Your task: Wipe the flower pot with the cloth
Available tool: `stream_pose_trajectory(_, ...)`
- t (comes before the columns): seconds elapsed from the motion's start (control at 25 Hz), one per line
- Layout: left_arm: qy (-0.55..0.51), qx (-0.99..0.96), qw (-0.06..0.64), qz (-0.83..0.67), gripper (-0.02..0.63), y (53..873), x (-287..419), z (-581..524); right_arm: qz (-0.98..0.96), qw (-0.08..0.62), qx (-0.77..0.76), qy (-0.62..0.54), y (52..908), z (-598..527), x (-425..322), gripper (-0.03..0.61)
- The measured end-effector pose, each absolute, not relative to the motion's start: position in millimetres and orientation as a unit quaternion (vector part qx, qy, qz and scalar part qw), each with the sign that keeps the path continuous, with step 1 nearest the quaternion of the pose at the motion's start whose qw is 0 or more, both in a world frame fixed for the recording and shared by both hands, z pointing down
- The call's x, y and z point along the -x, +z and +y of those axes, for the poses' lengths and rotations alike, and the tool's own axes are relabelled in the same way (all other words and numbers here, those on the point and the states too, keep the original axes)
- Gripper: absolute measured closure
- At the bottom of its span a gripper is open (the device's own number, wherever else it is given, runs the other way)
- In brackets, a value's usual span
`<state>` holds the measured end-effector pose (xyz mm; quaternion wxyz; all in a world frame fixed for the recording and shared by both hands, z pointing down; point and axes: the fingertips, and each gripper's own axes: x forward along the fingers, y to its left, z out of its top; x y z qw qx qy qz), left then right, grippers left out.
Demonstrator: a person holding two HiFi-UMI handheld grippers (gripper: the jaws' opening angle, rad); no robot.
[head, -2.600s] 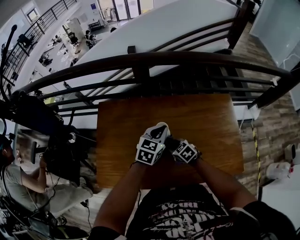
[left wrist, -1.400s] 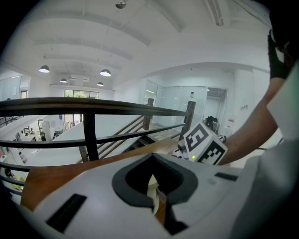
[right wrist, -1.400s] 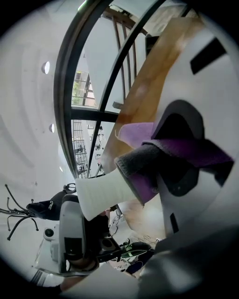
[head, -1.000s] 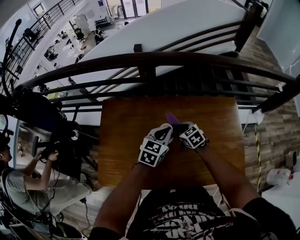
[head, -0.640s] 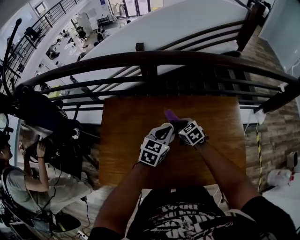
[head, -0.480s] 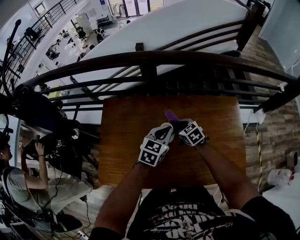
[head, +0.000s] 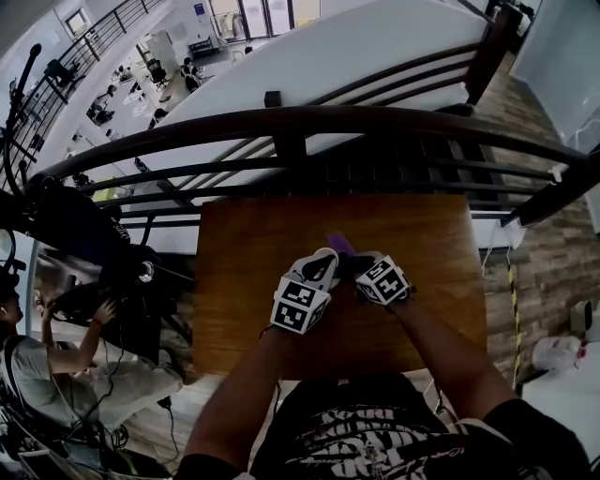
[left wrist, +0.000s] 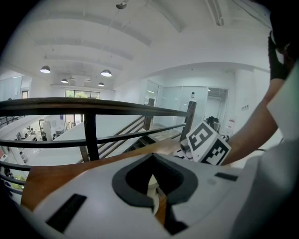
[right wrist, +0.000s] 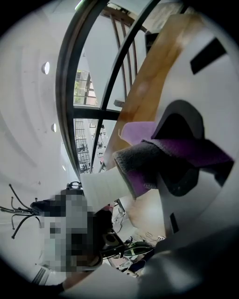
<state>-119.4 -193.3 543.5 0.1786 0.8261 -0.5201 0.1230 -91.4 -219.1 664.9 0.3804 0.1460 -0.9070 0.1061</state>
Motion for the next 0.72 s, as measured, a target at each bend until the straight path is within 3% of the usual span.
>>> stream_pose_trajectory(0.72,0.123,-0.829,0.183,-0.514,0.615,544,116,-194,-0.903,0.394,-0.119,0.121,679,-167,80,0.508)
